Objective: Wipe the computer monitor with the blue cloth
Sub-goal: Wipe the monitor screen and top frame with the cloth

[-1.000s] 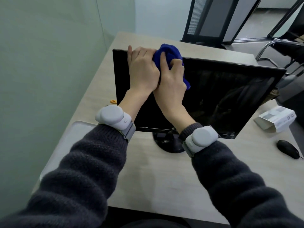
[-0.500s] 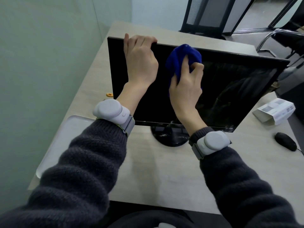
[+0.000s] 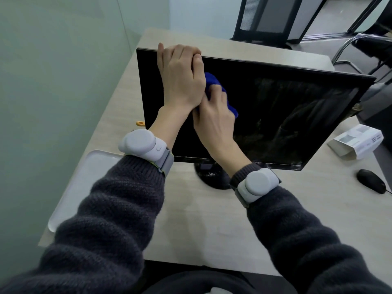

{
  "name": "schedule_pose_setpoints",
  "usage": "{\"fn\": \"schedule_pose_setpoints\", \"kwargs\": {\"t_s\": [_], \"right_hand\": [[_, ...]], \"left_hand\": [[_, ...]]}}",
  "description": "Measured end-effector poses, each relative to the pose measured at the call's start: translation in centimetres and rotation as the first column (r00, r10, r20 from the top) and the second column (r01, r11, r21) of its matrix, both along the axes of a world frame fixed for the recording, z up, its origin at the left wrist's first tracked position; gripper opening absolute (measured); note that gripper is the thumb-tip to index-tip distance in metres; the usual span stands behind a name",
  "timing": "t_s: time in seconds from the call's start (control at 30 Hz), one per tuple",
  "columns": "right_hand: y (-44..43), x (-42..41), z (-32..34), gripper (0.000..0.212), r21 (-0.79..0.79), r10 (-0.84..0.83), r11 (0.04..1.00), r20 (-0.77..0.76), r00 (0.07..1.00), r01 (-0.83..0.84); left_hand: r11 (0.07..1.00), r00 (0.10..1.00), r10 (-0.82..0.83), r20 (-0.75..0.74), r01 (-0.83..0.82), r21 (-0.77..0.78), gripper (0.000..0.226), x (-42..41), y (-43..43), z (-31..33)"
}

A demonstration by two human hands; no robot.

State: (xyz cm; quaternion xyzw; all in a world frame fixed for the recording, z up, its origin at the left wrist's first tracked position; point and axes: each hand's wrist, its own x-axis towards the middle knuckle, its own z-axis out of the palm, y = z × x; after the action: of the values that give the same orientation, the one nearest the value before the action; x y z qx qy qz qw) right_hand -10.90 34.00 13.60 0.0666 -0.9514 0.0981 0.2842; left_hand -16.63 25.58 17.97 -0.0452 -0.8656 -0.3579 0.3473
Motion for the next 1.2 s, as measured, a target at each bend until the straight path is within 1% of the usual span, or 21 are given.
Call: {"fn": "schedule_pose_setpoints", "kwargs": {"t_s": [0.1,0.27,0.37,0.43,0.5,0.53,0.6,0.63,0.7,0.77,0.87,0.93,1.0,1.13,1.2], "right_hand": [[3.4,0.3,-0.3,0.052,-0.031,-0.061,0.998,0.049,0.997,0.062],[9.4,1.2,-0.2,0.054,-0.187,-0.178,0.964,0.061,0.982,0.187],[10.1,1.3,0.0,0.055,-0.207,-0.171,0.961,0.078,0.982,0.184],[9.9,1.3,0.1,0.057,-0.207,-0.161,0.963,0.084,0.983,0.175],[9.1,1.0,0.4,0.058,-0.184,-0.123,0.974,0.069,0.99,0.133],[8.8,0.9,0.5,0.056,-0.174,-0.095,0.979,0.054,0.994,0.103],[9.3,0.8,1.1,0.046,-0.175,-0.044,0.983,0.026,0.999,0.048],[8.8,0.6,1.2,0.041,-0.174,-0.018,0.985,0.017,1.0,0.021],[8.8,0.5,1.5,0.037,-0.159,0.002,0.987,0.015,1.0,0.001],[10.1,0.5,1.4,0.039,-0.141,-0.017,0.99,0.025,1.0,0.02],[13.3,0.7,1.1,0.051,-0.141,-0.096,0.984,0.064,0.993,0.104],[15.8,1.0,1.0,0.054,-0.175,-0.169,0.967,0.095,0.981,0.184],[18.1,1.4,0.9,0.054,-0.218,-0.208,0.95,0.095,0.974,0.224],[19.0,1.6,0.9,0.054,-0.258,-0.211,0.94,0.072,0.975,0.222],[18.2,1.4,0.9,0.055,-0.264,-0.186,0.945,0.061,0.981,0.196]], "left_hand": [[1.0,1.0,0.026,0.002,-0.026,-0.016,0.03,-0.2,0.2,-0.2],[0.997,0.997,0.075,-0.003,-0.075,-0.019,0.029,-0.2,1.2,-0.2],[0.991,0.993,0.12,0.01,-0.119,-0.061,0.029,-0.2,2.1,0.1],[0.99,0.996,0.09,0.025,-0.087,-0.112,0.031,0.0,3.7,0.3],[0.988,0.999,0.044,0.028,-0.04,-0.149,0.033,0.1,5.3,0.6],[0.988,0.999,0.018,0.033,-0.012,-0.152,0.034,0.2,6.4,0.8],[0.988,0.998,-0.047,0.047,0.054,-0.148,0.035,0.4,9.3,1.4],[0.987,0.996,-0.068,0.05,0.074,-0.14,0.036,0.4,9.6,1.4],[0.985,0.995,-0.085,0.045,0.091,-0.144,0.035,0.3,10.1,1.0],[0.984,0.996,-0.087,0.026,0.09,-0.15,0.032,0.2,10.6,0.8],[0.988,0.998,-0.061,0.02,0.063,-0.141,0.03,0.3,10.9,0.8],[0.99,0.999,-0.04,0.031,0.044,-0.135,0.03,0.1,11.0,0.9],[0.992,0.999,-0.017,0.036,0.022,-0.122,0.029,0.3,11.5,0.9],[0.994,0.997,0.012,0.078,-0.004,-0.106,0.029,0.8,13.2,1.2],[0.991,0.996,-0.019,0.091,0.031,-0.127,0.03,0.9,14.5,1.5]]}}
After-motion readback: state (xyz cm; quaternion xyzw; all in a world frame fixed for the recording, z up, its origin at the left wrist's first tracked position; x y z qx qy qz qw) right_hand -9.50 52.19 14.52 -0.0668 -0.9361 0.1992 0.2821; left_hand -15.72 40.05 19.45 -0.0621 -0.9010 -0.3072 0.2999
